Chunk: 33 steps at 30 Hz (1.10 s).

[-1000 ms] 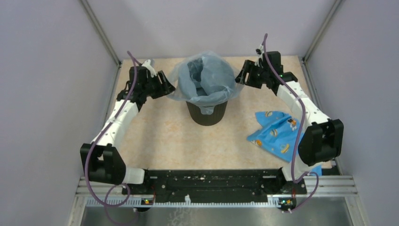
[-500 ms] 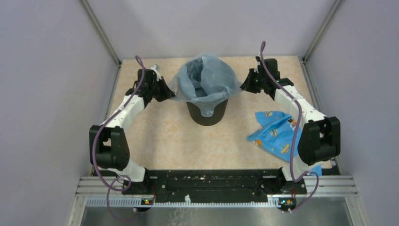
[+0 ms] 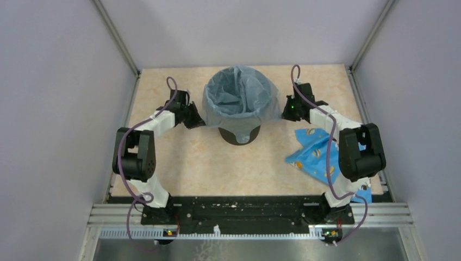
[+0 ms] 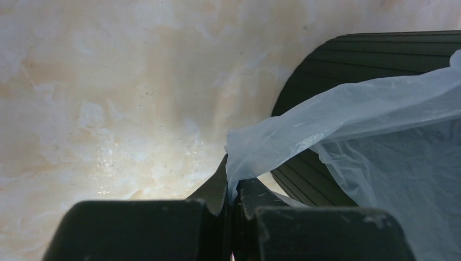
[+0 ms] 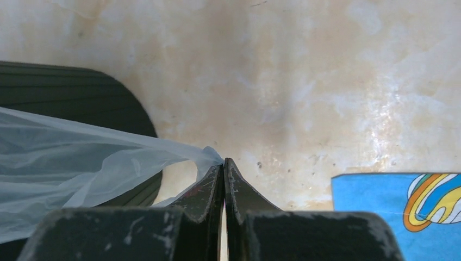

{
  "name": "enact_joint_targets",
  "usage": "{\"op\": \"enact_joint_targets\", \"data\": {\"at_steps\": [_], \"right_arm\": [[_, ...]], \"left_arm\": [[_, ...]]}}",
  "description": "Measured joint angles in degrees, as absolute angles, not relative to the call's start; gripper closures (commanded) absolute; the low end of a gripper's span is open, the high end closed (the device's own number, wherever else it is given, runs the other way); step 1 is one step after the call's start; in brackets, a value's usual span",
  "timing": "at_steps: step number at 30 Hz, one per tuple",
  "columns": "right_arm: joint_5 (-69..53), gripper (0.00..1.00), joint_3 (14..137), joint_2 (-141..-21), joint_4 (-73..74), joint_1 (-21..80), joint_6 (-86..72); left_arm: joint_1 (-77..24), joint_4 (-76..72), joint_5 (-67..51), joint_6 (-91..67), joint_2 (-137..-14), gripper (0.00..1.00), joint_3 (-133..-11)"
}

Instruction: Put the trash bags into the trash bin

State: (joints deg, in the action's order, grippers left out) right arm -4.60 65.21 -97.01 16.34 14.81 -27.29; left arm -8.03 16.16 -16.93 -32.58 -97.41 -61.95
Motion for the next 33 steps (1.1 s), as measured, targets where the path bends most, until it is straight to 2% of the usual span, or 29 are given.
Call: {"op": "enact_joint_targets", "data": {"at_steps": [13, 33], "right_arm": [[4.01, 1.00, 60.31, -98.17, 11.97, 14.83, -27.73], [17.76, 1.00, 60.29, -99.94, 12.34, 14.35, -26.61]], "left_arm": [[-11.35, 15.44, -9.43, -34.15, -103.79, 1.00, -61.93], [-11.35, 18.28, -2.28, -32.45, -103.79, 1.00, -63.64]]}}
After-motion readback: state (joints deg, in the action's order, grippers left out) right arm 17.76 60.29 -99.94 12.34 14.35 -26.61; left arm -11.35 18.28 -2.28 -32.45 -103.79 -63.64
